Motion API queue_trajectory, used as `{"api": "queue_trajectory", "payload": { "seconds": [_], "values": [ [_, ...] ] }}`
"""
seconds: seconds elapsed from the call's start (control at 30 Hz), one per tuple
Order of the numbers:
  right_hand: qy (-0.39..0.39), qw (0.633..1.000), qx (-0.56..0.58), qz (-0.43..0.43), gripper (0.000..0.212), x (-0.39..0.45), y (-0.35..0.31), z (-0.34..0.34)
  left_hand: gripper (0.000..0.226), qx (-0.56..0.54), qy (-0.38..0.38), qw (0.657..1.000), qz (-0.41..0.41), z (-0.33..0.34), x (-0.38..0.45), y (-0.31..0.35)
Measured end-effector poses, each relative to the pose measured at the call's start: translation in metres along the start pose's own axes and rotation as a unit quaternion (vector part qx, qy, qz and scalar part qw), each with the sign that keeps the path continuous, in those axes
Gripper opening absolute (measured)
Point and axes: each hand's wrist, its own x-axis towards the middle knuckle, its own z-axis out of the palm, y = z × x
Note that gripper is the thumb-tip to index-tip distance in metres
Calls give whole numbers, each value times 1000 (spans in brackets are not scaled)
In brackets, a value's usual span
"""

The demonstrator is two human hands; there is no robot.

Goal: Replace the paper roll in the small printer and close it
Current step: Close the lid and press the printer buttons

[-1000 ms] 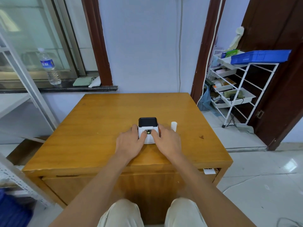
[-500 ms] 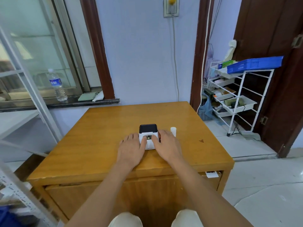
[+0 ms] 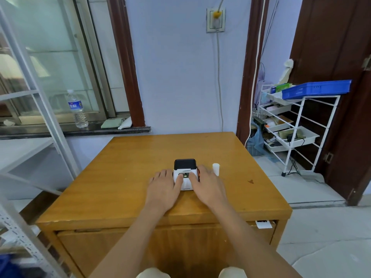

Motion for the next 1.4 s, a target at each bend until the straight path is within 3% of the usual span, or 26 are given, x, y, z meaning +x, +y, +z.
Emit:
{"api": "queue_trajectory", "payload": {
  "seconds": [0.8, 1.4],
  "values": [
    [3, 1000, 12, 13, 34, 1, -1, -2, 41, -2, 27, 1000, -13, -16, -7, 10],
    [13, 1000, -8, -1, 34, -1, -1, -4, 51, 20, 34, 999, 4, -10, -4, 7]
  ]
}}
